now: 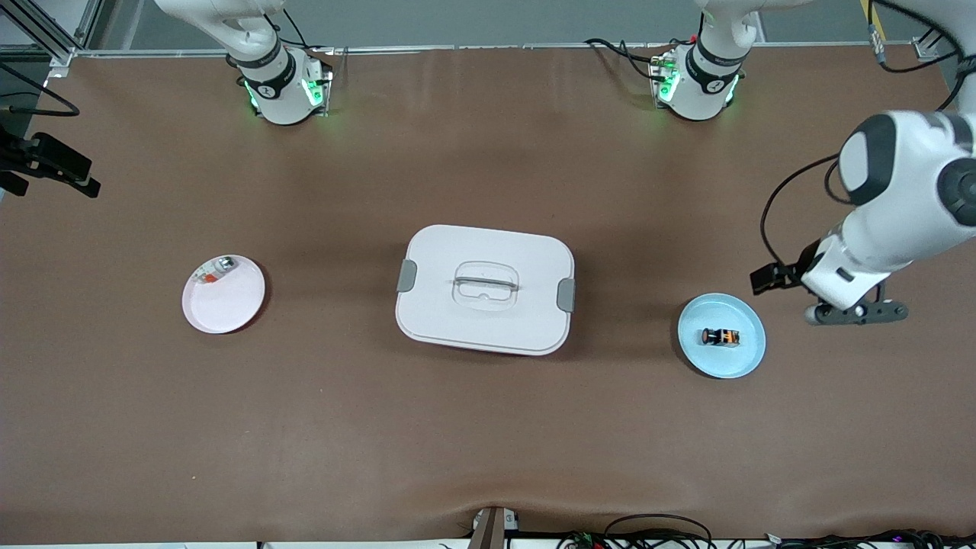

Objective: Transfer orange switch to right arm and place
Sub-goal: 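Lower the left gripper onto the orange switch on the blue plate, then close the left gripper on the switch and lift it, then carry the switch with the left gripper above the white box, then reach the right gripper toward the switch held by the left gripper, then close the right gripper on the switch beside the left gripper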

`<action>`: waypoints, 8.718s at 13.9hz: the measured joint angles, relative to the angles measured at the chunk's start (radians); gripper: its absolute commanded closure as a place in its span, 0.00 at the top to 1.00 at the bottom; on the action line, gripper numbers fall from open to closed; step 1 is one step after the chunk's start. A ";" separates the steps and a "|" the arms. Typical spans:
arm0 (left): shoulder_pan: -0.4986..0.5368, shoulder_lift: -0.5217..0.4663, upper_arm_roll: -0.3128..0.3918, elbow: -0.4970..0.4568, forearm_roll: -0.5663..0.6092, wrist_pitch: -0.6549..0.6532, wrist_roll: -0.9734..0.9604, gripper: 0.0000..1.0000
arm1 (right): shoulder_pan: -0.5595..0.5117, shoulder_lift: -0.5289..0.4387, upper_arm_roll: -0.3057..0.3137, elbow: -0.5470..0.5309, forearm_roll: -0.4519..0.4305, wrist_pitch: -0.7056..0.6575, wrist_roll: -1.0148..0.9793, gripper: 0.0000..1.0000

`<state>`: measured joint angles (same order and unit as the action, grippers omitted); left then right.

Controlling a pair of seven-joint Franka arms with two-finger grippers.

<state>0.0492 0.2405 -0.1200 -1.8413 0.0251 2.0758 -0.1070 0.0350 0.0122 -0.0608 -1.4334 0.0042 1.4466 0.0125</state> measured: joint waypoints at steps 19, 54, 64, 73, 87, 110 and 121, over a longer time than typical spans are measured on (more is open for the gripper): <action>0.000 0.343 -0.001 -0.053 0.106 0.428 0.004 1.00 | -0.002 0.001 -0.013 0.003 0.000 -0.033 0.003 1.00; -0.010 0.079 -0.391 0.371 -0.332 -0.232 -0.907 0.00 | -0.025 0.013 -0.016 0.009 0.001 0.002 0.003 1.00; -0.137 0.117 -0.470 0.408 -0.337 -0.084 -1.439 0.00 | -0.025 0.013 -0.016 0.009 0.001 0.002 0.003 1.00; -0.218 0.171 -0.470 0.471 -0.337 -0.023 -1.706 0.00 | -0.025 0.013 -0.016 0.009 0.002 0.003 0.003 1.00; -0.270 0.182 -0.469 0.478 -0.337 0.003 -1.787 0.00 | 0.332 0.031 0.063 0.026 0.197 0.147 0.416 1.00; -0.288 0.208 -0.462 0.485 -0.337 0.007 -1.843 0.00 | 0.545 0.084 0.064 -0.238 0.569 0.659 0.599 1.00; -0.286 0.211 -0.461 0.495 -0.337 0.006 -1.843 0.00 | 0.594 0.078 0.064 -0.307 0.571 0.787 0.599 1.00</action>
<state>-0.2371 0.4513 -0.5813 -1.3468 -0.3122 2.0818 -1.9498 0.6291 0.0906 0.0027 -1.7400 0.5747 2.2340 0.6112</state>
